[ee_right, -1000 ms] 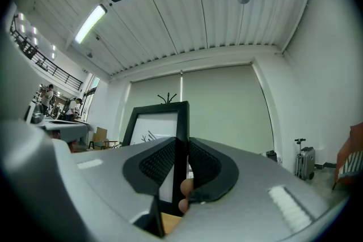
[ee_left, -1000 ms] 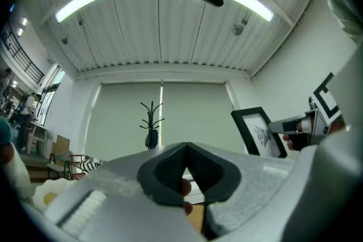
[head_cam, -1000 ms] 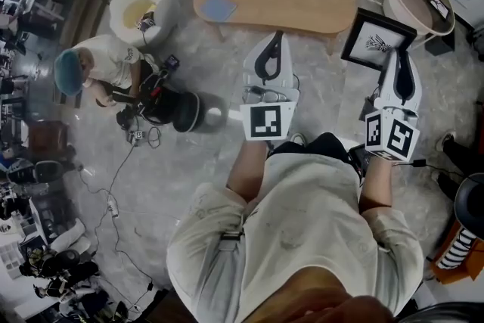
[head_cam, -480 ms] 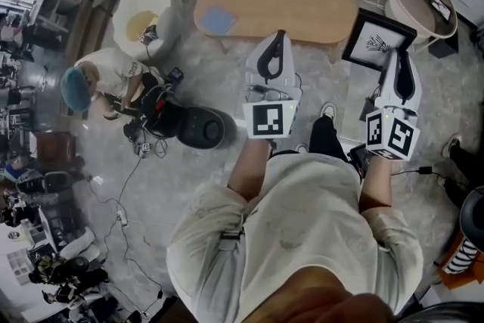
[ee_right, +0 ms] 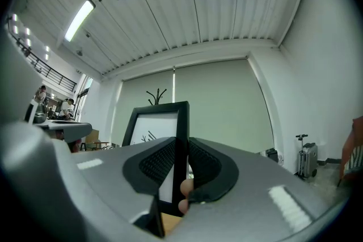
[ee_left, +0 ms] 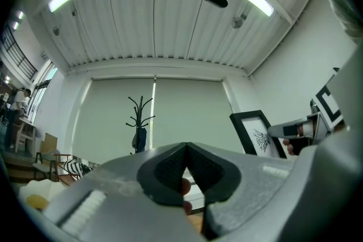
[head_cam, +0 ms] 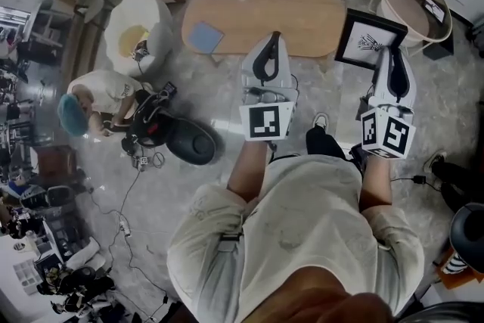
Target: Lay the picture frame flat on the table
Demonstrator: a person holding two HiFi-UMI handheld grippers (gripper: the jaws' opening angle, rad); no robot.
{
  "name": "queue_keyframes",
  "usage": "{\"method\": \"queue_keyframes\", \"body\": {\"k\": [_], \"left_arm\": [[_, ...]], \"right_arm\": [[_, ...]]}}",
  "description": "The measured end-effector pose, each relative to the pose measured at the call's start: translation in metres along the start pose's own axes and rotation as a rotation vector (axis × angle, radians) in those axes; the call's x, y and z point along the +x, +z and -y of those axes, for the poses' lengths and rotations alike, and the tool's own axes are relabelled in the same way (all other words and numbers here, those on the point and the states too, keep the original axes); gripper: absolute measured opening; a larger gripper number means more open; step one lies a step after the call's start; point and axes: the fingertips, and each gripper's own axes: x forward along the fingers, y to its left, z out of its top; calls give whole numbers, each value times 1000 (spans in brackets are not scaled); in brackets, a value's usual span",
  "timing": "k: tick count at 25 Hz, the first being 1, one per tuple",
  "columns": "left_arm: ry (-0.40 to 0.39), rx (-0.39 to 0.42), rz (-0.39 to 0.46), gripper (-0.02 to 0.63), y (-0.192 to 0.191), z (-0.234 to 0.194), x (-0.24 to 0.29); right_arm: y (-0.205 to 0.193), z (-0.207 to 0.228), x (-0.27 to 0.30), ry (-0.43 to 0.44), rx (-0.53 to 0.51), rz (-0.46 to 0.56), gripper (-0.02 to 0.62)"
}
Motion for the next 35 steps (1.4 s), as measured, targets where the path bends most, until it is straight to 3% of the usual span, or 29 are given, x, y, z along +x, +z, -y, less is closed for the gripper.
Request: {"method": "queue_keyframes", "body": {"k": [13, 21, 35], "left_arm": [[18, 6, -30, 5, -19, 13, 112], [45, 51, -25, 5, -33, 19, 166], [55, 39, -28, 5, -55, 9, 201]], "right_arm": [[-23, 47, 99, 45, 18, -45, 75], [-39, 76, 152, 76, 9, -48, 74], [-56, 79, 196, 89, 0, -65, 74]]}}
